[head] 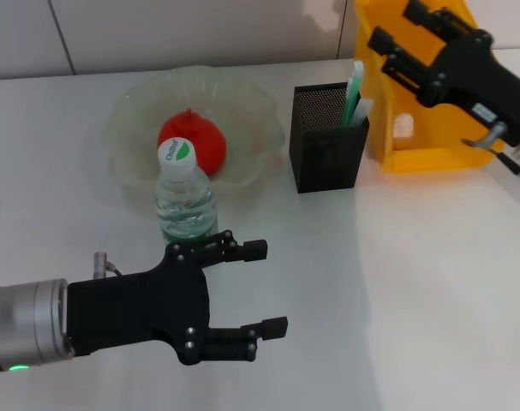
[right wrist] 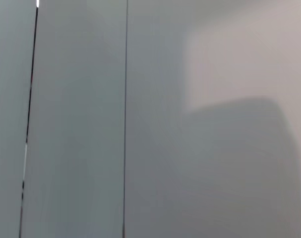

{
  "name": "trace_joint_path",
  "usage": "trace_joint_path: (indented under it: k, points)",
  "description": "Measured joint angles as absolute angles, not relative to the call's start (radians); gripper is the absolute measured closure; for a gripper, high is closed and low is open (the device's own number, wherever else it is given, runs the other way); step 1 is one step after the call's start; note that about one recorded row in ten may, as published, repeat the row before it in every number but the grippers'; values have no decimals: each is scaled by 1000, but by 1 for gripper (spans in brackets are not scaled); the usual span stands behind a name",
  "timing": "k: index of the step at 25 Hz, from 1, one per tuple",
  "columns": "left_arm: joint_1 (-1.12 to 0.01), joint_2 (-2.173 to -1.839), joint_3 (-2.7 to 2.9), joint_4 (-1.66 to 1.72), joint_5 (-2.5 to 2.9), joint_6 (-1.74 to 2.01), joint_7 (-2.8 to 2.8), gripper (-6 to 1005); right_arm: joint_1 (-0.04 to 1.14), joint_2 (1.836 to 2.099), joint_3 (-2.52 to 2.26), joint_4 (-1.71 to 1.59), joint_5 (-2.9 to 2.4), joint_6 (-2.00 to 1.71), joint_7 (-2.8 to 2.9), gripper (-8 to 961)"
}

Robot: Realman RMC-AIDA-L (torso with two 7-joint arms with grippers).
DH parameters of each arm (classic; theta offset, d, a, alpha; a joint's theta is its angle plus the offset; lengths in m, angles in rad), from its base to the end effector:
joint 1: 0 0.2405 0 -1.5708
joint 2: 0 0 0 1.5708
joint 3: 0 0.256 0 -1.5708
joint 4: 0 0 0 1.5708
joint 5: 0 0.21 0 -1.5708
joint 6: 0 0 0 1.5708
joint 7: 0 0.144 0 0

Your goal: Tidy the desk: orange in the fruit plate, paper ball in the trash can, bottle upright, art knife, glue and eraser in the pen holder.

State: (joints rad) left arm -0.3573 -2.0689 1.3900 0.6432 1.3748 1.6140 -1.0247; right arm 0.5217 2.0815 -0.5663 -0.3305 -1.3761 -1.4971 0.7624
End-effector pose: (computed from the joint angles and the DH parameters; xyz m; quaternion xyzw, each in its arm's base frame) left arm -0.2219 0.2618 -0.0508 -0.9356 -0.0408 -0.3495 0.0280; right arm 0.2622 0.3484 0.0239 -0.8013 0.1126 0.4360 0.3939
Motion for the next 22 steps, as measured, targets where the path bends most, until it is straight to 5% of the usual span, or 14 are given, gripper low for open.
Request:
trace_joint_path:
  k: [8, 22]
  points:
    - [-366, -2066, 1376, 626, 1368, 1616, -1021, 152, 295, 2064, -589, -617, -1560, -1797, 1031, 169]
    - [-445, -2061, 1355, 505, 1459, 1593, -1028, 152, 196, 2075, -587, -600, -1904, -1938, 1008, 173]
